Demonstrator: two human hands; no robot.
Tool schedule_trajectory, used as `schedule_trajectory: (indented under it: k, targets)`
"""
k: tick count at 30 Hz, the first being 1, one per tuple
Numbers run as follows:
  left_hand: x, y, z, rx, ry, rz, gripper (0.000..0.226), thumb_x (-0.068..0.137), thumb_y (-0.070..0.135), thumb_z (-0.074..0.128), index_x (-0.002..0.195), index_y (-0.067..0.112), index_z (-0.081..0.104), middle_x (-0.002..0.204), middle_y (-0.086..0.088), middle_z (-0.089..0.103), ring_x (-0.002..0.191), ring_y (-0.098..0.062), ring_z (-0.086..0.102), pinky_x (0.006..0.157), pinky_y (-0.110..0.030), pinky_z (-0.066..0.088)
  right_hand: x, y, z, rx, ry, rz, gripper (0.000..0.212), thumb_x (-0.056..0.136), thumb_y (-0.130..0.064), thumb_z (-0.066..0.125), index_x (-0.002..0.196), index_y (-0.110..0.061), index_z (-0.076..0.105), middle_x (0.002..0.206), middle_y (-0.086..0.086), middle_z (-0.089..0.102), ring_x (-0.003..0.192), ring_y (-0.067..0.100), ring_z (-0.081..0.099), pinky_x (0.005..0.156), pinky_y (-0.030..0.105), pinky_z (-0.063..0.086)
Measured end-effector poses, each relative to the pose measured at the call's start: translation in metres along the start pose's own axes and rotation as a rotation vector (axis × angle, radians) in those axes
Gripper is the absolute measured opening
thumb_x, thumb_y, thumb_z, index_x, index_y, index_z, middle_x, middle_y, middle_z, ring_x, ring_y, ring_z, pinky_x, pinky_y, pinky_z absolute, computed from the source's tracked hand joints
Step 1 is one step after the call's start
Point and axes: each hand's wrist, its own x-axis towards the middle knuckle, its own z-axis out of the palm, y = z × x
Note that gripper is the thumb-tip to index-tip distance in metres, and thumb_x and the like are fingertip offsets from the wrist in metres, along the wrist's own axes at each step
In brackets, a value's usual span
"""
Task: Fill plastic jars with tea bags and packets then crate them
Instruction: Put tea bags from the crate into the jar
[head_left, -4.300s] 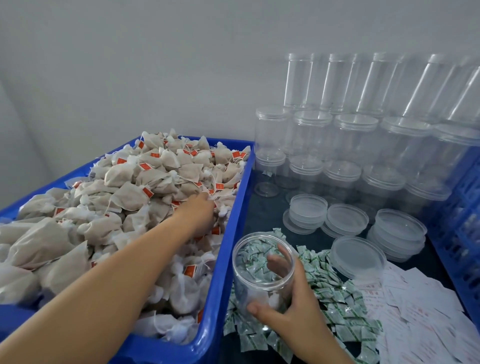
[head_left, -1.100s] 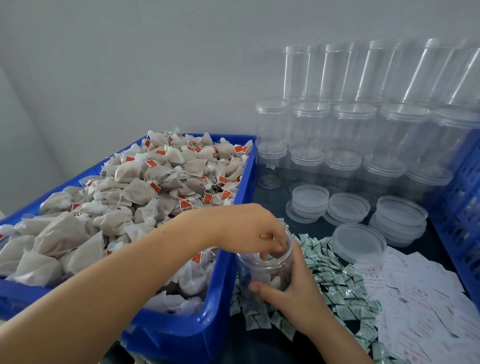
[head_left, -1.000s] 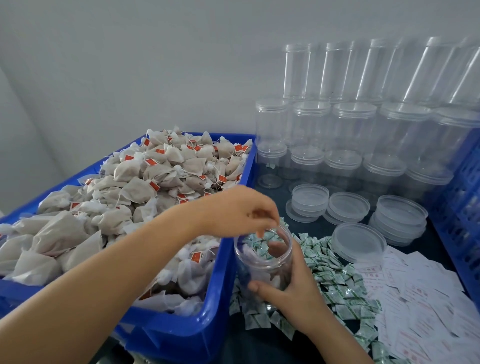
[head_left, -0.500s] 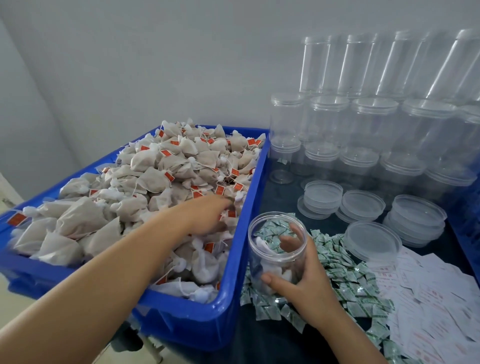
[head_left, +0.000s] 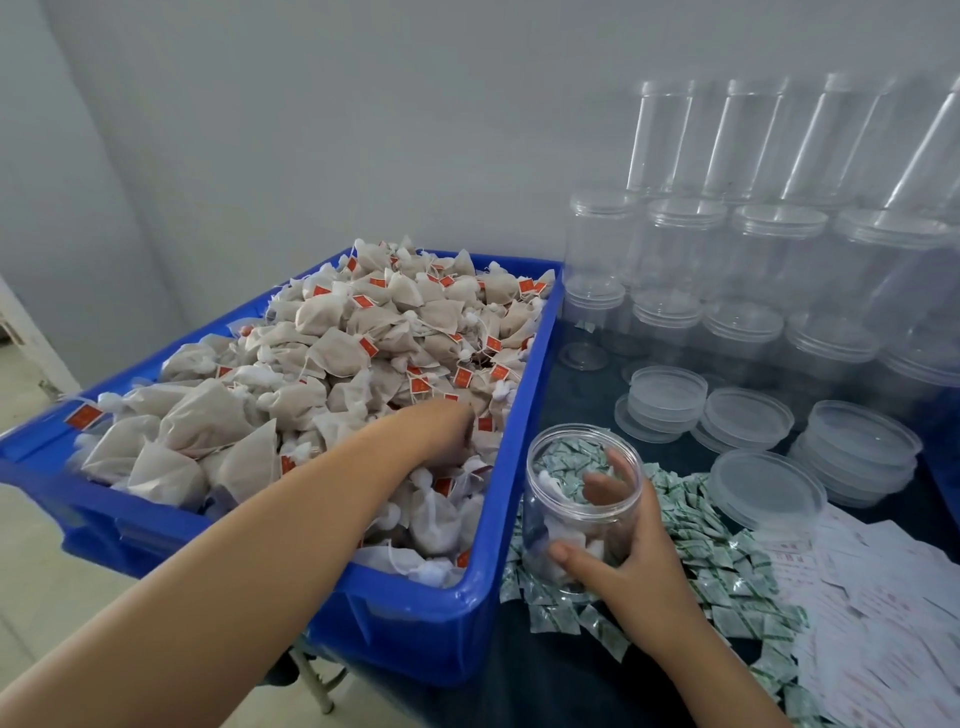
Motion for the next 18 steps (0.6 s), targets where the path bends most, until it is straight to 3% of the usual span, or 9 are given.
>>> schedule_trajectory:
  k: [3, 6, 11, 14, 18]
  targets:
    - [-0.003, -0.004, -0.007, 0.060, -0.068, -0.059, 0.023, 0.088, 0.021, 0.061, 0.106, 0.008, 0.066, 0.102, -0.008, 0.068, 0.087, -0.022, 0.061, 0.071, -0.029, 0.047, 0.000, 0.001, -0.001, -0.007, -0.004, 0.001, 0.088, 0.052, -0.037, 0.090, 0.117, -0.074, 0.044, 0.135, -0.013, 0.050, 0.106, 0.006, 0.068, 0.070, 0.029, 0.061]
    - [-0.007, -0.010, -0.011, 0.043, -0.110, -0.026, 0.023, 0.086, 0.020, 0.063, 0.104, 0.008, 0.068, 0.103, -0.008, 0.068, 0.095, -0.024, 0.063, 0.076, -0.030, 0.049, 0.000, -0.001, 0.000, -0.012, 0.005, 0.011, 0.087, 0.049, -0.046, 0.090, 0.115, -0.076, 0.043, 0.134, -0.015, 0.051, 0.105, 0.005, 0.068, 0.070, 0.030, 0.061]
    - [-0.013, -0.015, -0.018, -0.047, -0.045, 0.018, 0.024, 0.082, 0.027, 0.071, 0.101, 0.013, 0.068, 0.098, -0.003, 0.065, 0.086, -0.018, 0.058, 0.073, -0.027, 0.045, 0.000, -0.001, 0.000, -0.033, 0.022, 0.018, 0.088, 0.050, -0.044, 0.091, 0.114, -0.078, 0.041, 0.131, -0.021, 0.052, 0.107, 0.003, 0.066, 0.073, 0.031, 0.061]
    - [-0.017, -0.019, -0.024, -0.117, -0.004, 0.013, 0.027, 0.080, 0.033, 0.074, 0.097, 0.013, 0.070, 0.089, -0.001, 0.066, 0.080, -0.017, 0.058, 0.070, -0.026, 0.045, 0.000, -0.002, 0.000, -0.024, 0.019, 0.027, 0.090, 0.042, -0.056, 0.090, 0.116, -0.076, 0.042, 0.130, -0.021, 0.052, 0.106, 0.000, 0.066, 0.072, 0.031, 0.061]
    - [-0.023, -0.023, -0.030, -0.172, 0.107, -0.016, 0.019, 0.084, 0.029, 0.071, 0.096, 0.015, 0.071, 0.078, 0.003, 0.066, 0.067, -0.009, 0.058, 0.055, -0.020, 0.042, 0.000, -0.003, 0.000, -0.030, 0.012, 0.021, 0.092, 0.043, -0.054, 0.093, 0.115, -0.077, 0.041, 0.130, -0.023, 0.052, 0.106, 0.000, 0.066, 0.071, 0.026, 0.060]
